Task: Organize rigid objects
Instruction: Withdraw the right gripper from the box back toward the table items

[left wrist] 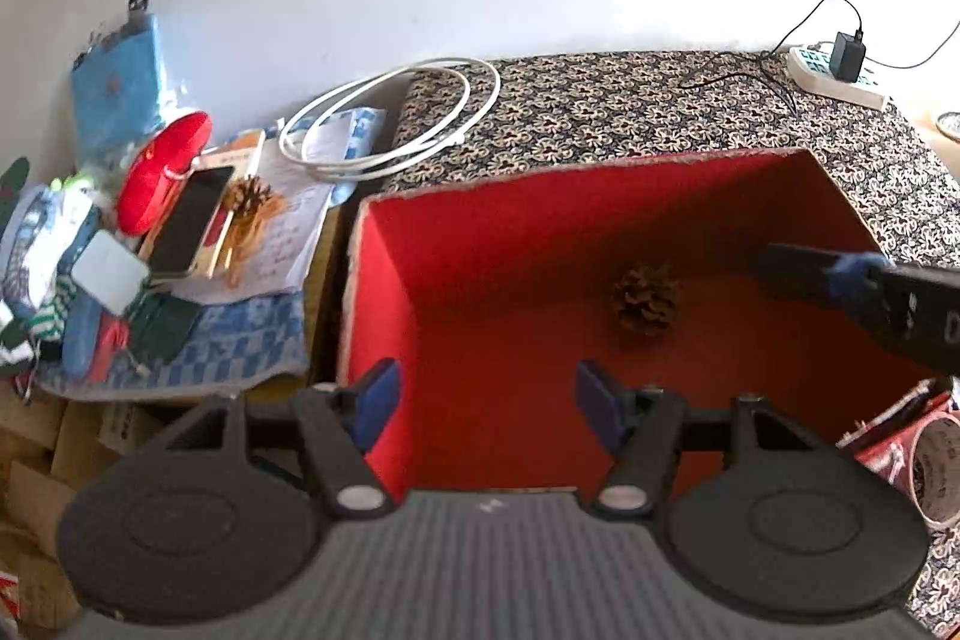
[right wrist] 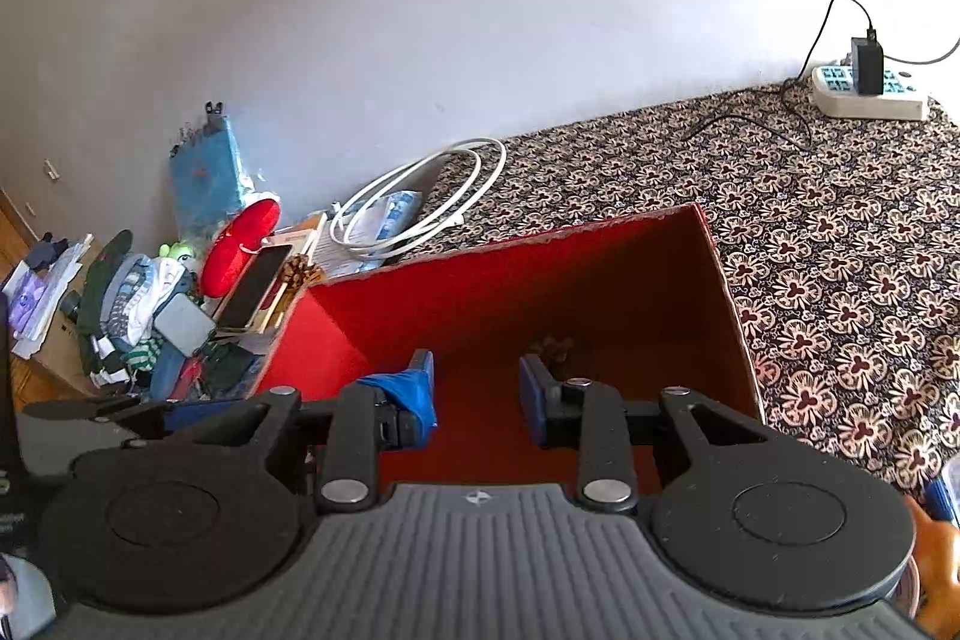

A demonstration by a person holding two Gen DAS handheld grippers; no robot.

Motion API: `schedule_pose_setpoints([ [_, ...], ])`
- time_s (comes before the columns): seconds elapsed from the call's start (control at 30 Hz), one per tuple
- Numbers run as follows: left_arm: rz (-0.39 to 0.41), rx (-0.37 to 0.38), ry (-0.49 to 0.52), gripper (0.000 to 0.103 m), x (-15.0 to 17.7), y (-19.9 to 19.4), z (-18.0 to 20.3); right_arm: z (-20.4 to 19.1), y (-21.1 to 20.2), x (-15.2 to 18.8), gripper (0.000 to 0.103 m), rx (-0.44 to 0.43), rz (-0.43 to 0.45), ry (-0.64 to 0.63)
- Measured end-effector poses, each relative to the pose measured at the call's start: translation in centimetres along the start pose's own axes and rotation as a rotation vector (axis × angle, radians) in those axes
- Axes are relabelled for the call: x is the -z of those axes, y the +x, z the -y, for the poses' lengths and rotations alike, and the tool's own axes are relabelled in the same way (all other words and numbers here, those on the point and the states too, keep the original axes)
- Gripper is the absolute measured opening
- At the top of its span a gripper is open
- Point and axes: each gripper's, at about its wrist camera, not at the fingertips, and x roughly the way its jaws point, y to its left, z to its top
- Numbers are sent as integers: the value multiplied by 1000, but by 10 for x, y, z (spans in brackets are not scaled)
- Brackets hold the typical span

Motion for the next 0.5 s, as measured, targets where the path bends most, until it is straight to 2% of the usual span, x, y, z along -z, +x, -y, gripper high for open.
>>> schedule_pose_setpoints([
  [0.2, 5, -28, -24, 68, 19, -16, 1, -6, -19, 16, 15, -11, 23, -2],
  [0.5, 15, -71, -7, 68, 40, -32, 5, -10, -35, 31, 17, -18, 37, -15],
])
